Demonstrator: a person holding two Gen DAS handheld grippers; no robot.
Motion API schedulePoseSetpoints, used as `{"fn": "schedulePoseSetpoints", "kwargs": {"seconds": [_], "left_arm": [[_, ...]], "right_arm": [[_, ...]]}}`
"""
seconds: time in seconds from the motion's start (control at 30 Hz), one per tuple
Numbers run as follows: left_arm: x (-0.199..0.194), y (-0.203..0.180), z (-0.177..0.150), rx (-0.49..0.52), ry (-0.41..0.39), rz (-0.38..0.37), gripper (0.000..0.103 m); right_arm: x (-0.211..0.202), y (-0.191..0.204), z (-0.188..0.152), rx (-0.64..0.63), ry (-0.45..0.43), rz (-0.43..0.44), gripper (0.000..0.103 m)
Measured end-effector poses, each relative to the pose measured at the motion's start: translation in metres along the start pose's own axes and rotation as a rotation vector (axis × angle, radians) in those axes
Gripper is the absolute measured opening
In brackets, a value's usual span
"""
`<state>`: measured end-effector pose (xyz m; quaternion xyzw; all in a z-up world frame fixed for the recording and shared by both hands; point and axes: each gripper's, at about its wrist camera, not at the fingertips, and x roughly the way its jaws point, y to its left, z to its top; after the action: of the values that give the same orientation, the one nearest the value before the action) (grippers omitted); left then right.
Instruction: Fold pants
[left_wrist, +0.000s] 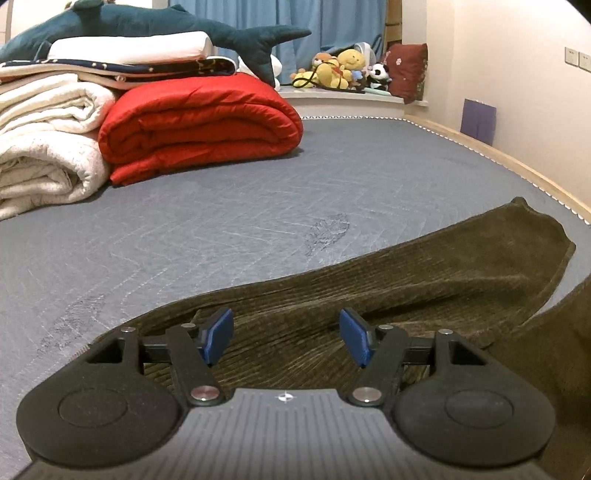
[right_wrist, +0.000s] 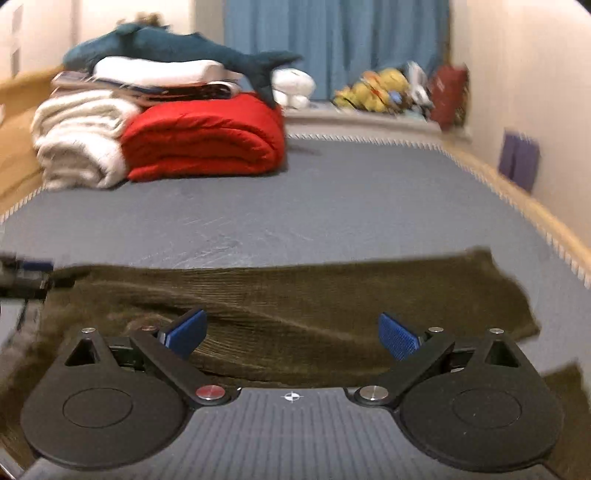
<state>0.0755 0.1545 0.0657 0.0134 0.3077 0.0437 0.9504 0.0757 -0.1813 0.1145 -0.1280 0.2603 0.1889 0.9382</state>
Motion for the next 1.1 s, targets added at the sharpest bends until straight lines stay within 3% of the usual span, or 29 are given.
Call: {"fn": "schedulePoseSetpoints", "kwargs": {"seconds": [0.1,0.2,0.27,0.33,0.5,0.53,0.57,0.63,0.67,0.77,0.93,1.0,1.03,1.07,1.1], "left_arm": [[0.005,-0.003,0.003,-0.001,0.007,-0.015,0.069],[0.01,-0.002,0.007,0.004,0.016,-0.035,0.048],[0.011,0.003,0.012,0.009,0.008,-0.051,0.019],[0.012,0.015,0.02,-0.005,-0.006,-0.061,0.015],[0.033,0.054,0.039,-0.061,0.003,-0.092,0.015],[0.04,0.058,0.041,-0.058,0.008,-0.084,0.02],[0.051,0.063,0.042,-0.055,0.016,-0.072,0.038],[0.073,0.069,0.04,-0.037,0.037,-0.039,0.063],[0.086,0.072,0.039,-0.026,0.062,-0.026,0.064],[0.125,0.079,0.033,0.003,0.163,-0.003,0.064],[0.16,0.091,0.029,0.033,0.228,-0.042,0.065],[0.163,0.088,0.028,0.082,0.244,-0.063,0.054],[0.163,0.087,0.028,0.116,0.254,-0.061,0.032],[0.162,0.084,0.027,0.15,0.265,-0.06,0.02],[0.157,0.081,0.026,0.173,0.263,-0.063,0.018]], "right_arm": [[-0.01,0.017,-0.003,-0.136,-0.061,-0.044,0.102],[-0.017,0.017,-0.001,-0.153,-0.071,-0.006,0.102],[-0.02,0.012,0.001,-0.128,-0.065,0.021,0.102],[-0.022,0.007,0.003,-0.101,-0.071,0.007,0.102],[-0.033,-0.013,0.003,-0.017,-0.098,-0.005,0.102],[-0.034,-0.015,0.003,-0.005,-0.099,-0.006,0.101],[-0.035,-0.018,0.002,0.0,-0.101,-0.005,0.1],[-0.035,-0.019,-0.001,-0.013,-0.107,-0.006,0.098],[-0.036,-0.02,-0.002,-0.025,-0.111,-0.008,0.095],[-0.035,-0.021,-0.005,-0.048,-0.106,-0.001,0.081],[-0.03,-0.03,-0.006,-0.023,-0.062,-0.009,0.056],[-0.025,-0.037,-0.007,0.004,-0.038,-0.011,0.053],[-0.023,-0.041,-0.009,0.017,-0.028,-0.01,0.053],[-0.022,-0.044,-0.009,0.03,-0.018,-0.008,0.053],[-0.02,-0.048,-0.01,0.043,-0.009,-0.006,0.053]]}}
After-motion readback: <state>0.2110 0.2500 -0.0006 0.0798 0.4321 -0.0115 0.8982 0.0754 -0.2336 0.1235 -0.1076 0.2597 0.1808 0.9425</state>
